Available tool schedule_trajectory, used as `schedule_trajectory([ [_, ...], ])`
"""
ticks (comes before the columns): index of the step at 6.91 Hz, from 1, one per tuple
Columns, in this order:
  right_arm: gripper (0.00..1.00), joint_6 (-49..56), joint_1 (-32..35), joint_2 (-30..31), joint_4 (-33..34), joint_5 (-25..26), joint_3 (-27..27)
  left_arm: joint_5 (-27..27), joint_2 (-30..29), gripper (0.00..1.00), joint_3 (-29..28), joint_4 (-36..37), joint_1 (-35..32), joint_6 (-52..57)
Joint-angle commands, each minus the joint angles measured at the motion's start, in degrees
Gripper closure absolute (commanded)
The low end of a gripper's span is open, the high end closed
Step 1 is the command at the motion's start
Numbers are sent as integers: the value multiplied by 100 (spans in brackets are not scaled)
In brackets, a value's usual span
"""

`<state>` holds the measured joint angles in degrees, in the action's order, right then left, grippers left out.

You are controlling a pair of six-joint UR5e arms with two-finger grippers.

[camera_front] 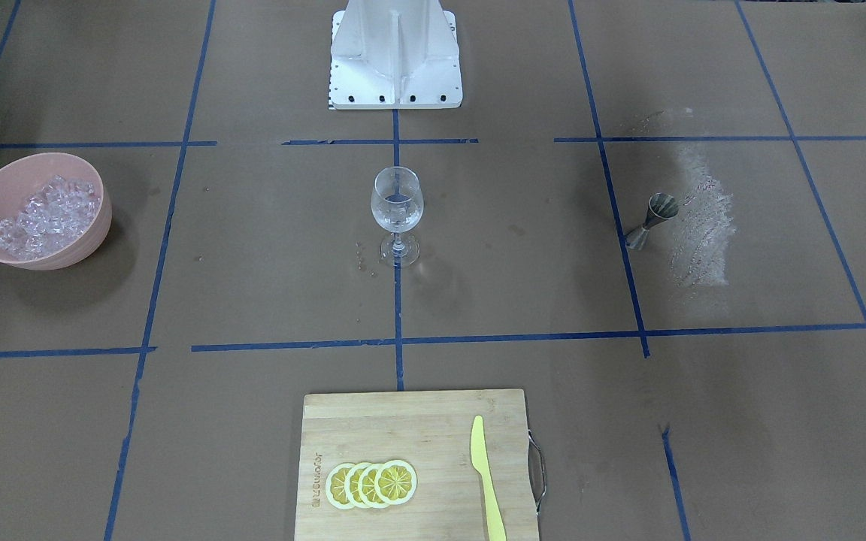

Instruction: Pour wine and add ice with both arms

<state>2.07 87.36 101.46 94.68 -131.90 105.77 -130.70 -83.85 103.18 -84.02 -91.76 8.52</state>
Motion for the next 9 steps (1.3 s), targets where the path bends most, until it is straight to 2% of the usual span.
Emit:
schedule_trajectory([
  [1,0,-5,1,84,-3,6,-4,18,0,0,-60,-1,0,0],
  [9,0,4,-8,93,-3,24,-110,10,53,0,-78,-27,26,0],
])
